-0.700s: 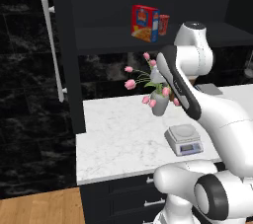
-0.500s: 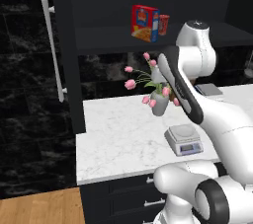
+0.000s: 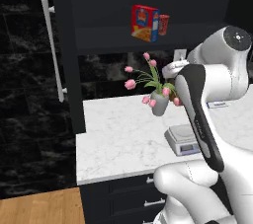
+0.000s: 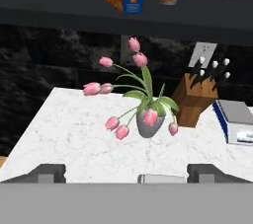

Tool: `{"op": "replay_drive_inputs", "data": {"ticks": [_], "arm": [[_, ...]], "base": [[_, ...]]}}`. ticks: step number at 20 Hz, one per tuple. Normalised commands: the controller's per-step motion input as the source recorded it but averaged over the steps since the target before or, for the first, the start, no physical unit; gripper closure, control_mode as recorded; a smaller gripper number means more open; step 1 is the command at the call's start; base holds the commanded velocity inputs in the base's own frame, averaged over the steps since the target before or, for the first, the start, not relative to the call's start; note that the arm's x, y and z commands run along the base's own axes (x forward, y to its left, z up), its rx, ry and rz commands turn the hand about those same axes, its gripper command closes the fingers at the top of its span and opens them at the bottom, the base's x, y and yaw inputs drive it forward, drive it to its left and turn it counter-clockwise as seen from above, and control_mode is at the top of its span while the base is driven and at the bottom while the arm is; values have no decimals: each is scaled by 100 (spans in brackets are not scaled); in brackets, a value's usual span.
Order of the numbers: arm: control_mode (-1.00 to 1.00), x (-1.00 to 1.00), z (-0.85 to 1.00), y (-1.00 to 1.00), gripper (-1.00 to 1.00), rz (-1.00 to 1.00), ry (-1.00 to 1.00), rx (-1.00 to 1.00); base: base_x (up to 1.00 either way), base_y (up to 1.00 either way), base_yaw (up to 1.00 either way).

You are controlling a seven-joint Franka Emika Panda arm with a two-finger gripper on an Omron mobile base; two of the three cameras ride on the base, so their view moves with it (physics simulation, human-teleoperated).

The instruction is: Pick the boxed food and place it on the digital scale for weighing, and close the cabinet.

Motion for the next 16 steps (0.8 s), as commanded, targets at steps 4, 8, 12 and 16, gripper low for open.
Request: {"op": "replay_drive_inputs", "data": {"ticks": [4,8,12,16], "arm": [[-100,-47,100,0,-100,2,-42,0],[-100,-14,94,0,-100,2,-29,0],[-100,7,47,0,-100,2,-9,4],[-100,36,5,0,-100,3,-2,4]], "base": [[0,0,0],[0,0,0],[0,0,0],[0,0,0]]}}
